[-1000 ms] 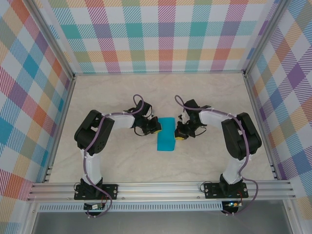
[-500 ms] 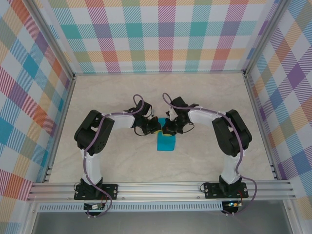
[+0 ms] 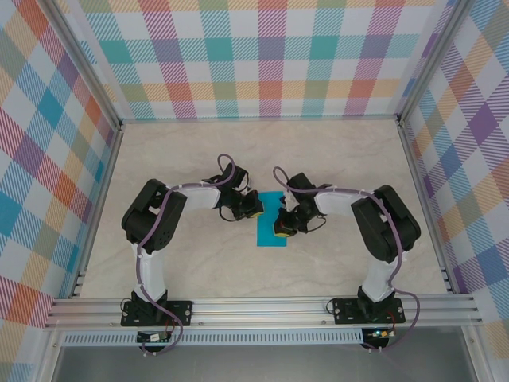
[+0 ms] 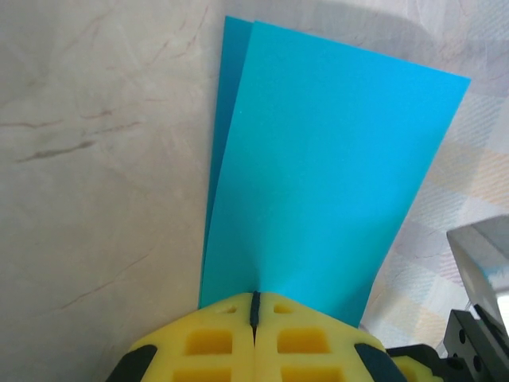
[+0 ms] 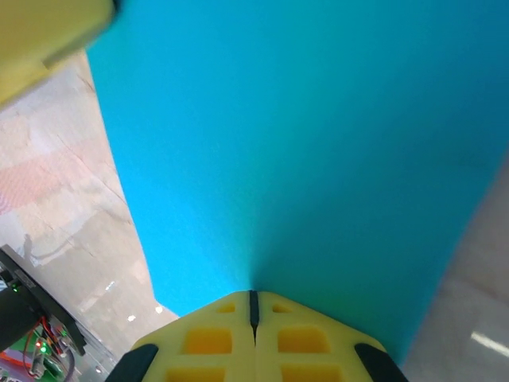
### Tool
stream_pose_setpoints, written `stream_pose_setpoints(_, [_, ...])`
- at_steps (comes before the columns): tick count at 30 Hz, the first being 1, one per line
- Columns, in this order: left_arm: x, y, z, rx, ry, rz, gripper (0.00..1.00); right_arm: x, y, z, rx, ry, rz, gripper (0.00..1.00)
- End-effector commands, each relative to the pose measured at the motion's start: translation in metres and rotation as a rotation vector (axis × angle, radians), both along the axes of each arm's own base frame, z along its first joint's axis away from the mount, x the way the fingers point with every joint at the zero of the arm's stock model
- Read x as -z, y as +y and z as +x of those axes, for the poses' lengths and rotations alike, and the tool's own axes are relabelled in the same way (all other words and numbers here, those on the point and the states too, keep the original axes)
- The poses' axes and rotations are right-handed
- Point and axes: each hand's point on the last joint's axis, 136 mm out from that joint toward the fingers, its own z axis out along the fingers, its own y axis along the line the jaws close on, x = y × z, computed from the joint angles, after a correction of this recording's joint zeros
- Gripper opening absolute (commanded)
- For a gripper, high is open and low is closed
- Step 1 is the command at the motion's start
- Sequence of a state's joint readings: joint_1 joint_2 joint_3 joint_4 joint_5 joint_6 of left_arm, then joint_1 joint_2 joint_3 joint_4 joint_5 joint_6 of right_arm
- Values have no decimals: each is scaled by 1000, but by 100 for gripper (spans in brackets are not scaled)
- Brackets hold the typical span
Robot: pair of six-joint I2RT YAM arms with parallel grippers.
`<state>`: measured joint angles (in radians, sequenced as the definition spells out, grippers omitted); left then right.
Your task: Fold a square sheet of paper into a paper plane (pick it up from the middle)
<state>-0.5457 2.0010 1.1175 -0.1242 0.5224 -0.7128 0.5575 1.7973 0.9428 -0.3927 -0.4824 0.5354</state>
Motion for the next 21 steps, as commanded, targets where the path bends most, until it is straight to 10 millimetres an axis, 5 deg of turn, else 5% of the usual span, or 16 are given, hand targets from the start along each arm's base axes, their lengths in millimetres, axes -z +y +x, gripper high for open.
stream_pose_setpoints(1, [108, 109, -103, -39, 385, 538, 0, 15, -29, -42, 1, 107, -93, 0])
stream_pose_setpoints(6, [108, 108, -101, -35, 379, 537, 0, 22, -47, -71, 48, 152, -111, 0])
stream_pose_setpoints(9, [107, 107, -101, -32, 376, 534, 0, 14, -50, -69, 58, 120, -119, 0])
stream_pose_setpoints(16, [101, 102, -95, -22, 358, 512, 0, -51, -13, -3, 55, -106, -1, 0])
stream_pose_setpoints(21, [96, 99, -92, -15, 347, 502, 0, -49, 8, 30, 47, -131, 11, 0])
